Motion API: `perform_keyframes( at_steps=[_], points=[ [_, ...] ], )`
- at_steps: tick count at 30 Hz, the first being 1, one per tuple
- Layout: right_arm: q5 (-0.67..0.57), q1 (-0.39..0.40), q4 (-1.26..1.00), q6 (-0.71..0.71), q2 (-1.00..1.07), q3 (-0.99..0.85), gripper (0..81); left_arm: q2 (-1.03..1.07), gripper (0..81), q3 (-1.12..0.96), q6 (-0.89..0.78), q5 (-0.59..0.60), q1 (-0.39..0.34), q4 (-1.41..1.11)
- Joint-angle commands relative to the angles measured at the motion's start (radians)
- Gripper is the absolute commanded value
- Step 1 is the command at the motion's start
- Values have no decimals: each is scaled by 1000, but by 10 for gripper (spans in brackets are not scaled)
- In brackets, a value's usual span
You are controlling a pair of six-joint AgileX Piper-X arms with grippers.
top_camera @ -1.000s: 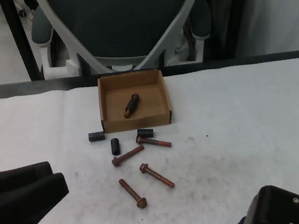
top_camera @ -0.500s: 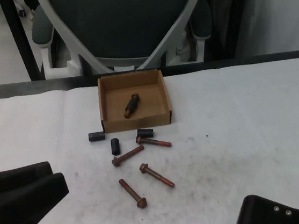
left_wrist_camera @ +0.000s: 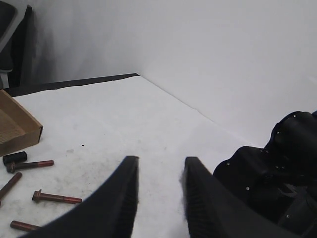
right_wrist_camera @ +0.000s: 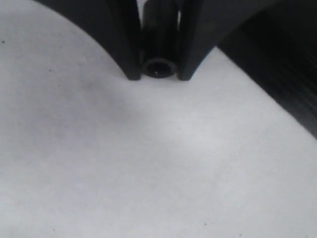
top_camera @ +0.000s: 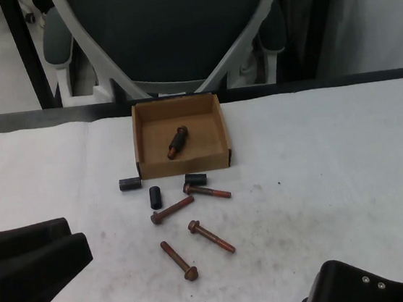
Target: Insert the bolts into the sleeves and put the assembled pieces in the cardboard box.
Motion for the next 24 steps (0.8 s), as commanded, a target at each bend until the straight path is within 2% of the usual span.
perform_keyframes(
  at_steps=[1, 4, 6, 8, 12, 13, 18, 24],
  points=[
    [-9, -5, -3, -6, 5, -7, 55, -7, 299, -10, 2, 6, 2, -3],
    [-9, -5, -3, -6, 5, -7, 74, -7, 299, -10, 2, 6, 2, -3],
    [-9, -5, -3, -6, 5, -7, 125, -7, 299, -10, 2, 6, 2, -3],
    [-9, -5, -3, -6, 5, -7, 232, -7, 299, -10, 2, 6, 2, -3],
    [0, -5, -3, -6, 5, -7, 501, -7, 299, -10, 2, 6, 2, -3],
    [4, -5, 0, 0, 5, -7, 515, -7, 299, -10, 2, 6, 2, -3],
    [18, -5, 66, 17, 5, -7, 467, -7, 299, -10, 2, 6, 2, -3],
    [19, -5, 92, 17, 5, -7, 466, -7, 299, -10, 2, 4, 2, -3]
  ],
)
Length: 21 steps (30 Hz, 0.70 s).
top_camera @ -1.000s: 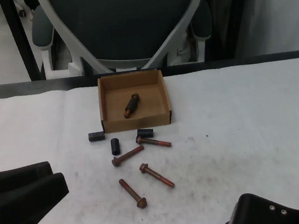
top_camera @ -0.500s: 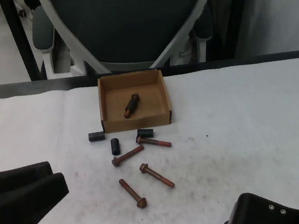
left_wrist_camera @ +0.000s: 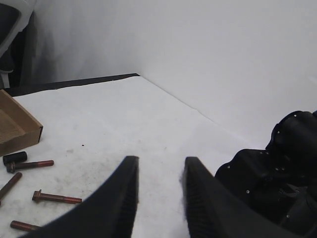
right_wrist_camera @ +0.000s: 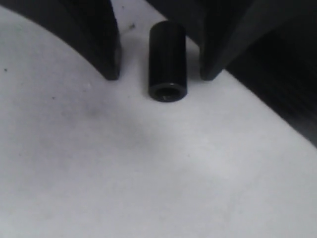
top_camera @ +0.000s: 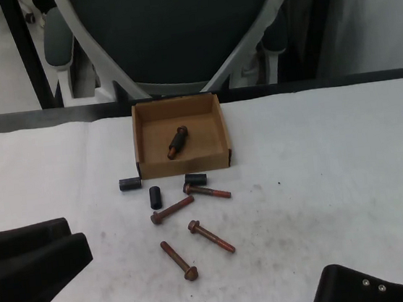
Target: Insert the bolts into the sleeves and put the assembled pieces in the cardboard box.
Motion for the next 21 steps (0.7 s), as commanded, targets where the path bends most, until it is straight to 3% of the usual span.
perform_keyframes(
  at_steps=[1, 4, 7, 11, 13, 14, 21],
  points=[
    [8, -5, 22, 7, 4, -3, 466, -7, 299, -10, 2, 4, 2, -3],
    [15, -5, 22, 7, 4, -3, 465, -7, 299, -10, 2, 4, 2, -3],
    [38, -5, 22, 7, 4, -3, 400, -7, 299, -10, 2, 4, 2, -3],
    [38, -5, 22, 7, 4, -3, 179, -7, 299, -10, 2, 4, 2, -3],
    [38, -5, 22, 7, 4, -3, 29, -7, 299, -10, 2, 4, 2, -3],
    [36, -5, 20, 14, 4, -3, 0, -7, 299, -10, 2, 4, 2, -3],
    [23, -5, -38, 58, -6, -3, 3, -3, 299, -10, 81, 0, 2, 78]
  ],
)
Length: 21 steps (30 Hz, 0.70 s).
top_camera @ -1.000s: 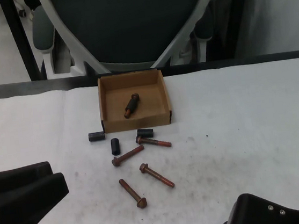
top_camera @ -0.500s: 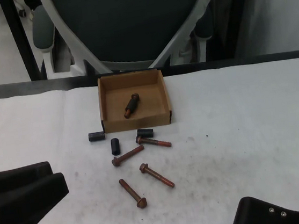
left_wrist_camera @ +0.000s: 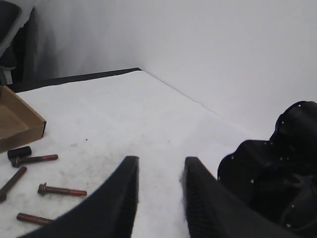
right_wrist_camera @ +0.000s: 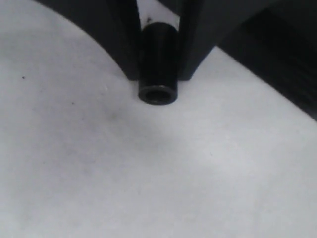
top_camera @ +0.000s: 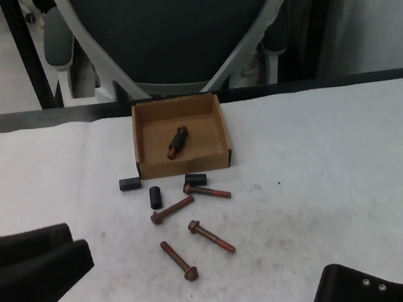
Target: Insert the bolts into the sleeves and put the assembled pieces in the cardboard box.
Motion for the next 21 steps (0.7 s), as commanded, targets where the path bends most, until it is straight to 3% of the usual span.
perform_keyframes(
  at_steps=[1, 11, 21],
  points=[
    [-15, -5, -53, 24, -16, -3, 3, 0, 299, -10, 26, -7, 2, 40],
    [51, -3, -133, 28, -242, -1, 3, 132, 299, -10, 153, -62, 2, 119],
    [82, -3, -133, 28, -466, 1, 3, 383, 299, -111, -115, -86, 2, 145]
  ],
)
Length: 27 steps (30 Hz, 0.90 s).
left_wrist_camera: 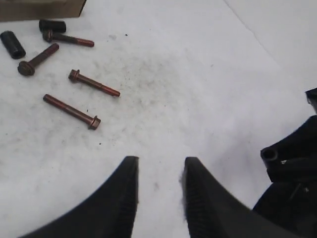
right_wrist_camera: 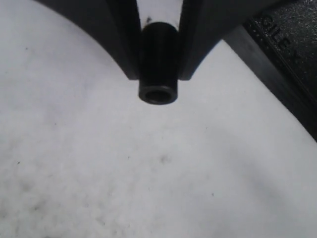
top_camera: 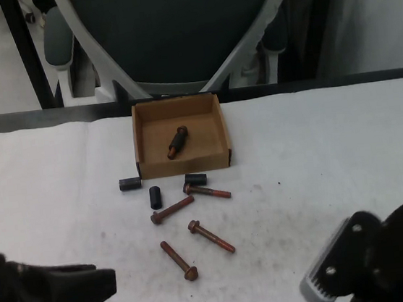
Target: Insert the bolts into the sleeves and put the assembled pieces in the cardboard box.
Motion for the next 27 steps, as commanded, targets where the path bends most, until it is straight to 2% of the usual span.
perform_keyframes(
  at_steps=[1, 6, 9, 14, 19, 27],
  points=[
    [20, -3, -6, 2, -76, -2, 3, 14, 299, -28, -32, -8, 2, -6],
    [19, -1, -9, 2, -146, 23, 3, 173, 299, -152, -162, -26, 0, -4],
    [29, 13, -9, 2, -199, 50, 3, 272, 299, -227, -236, -35, -27, 38],
    [105, 47, -13, 4, -329, 85, 3, 447, 299, -345, -326, -118, -137, 113],
    [109, 53, -14, 22, -461, 120, 3, 588, 299, -410, -504, -127, -202, 67],
    [109, 53, 41, 28, -531, 127, 3, 771, 299, -488, -660, -80, -222, 2]
  ],
)
